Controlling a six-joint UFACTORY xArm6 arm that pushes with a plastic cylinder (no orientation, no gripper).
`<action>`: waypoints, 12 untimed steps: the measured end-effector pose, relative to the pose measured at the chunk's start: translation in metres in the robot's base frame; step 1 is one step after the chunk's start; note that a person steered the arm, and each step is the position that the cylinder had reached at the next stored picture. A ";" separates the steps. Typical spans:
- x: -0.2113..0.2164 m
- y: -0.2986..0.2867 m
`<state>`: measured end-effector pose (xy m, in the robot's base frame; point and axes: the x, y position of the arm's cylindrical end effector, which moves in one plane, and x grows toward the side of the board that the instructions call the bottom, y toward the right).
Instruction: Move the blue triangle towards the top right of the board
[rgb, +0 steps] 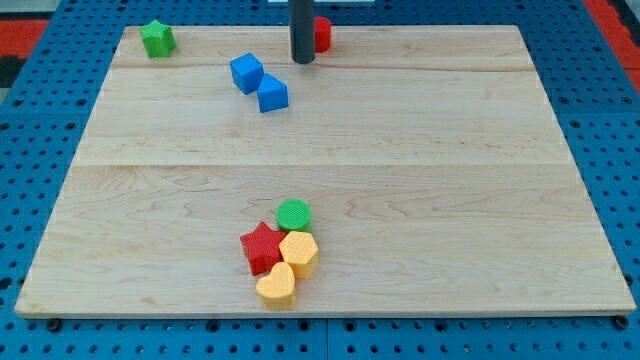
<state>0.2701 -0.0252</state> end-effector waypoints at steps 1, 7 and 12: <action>0.010 0.000; 0.105 -0.132; 0.060 0.036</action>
<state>0.3302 0.0105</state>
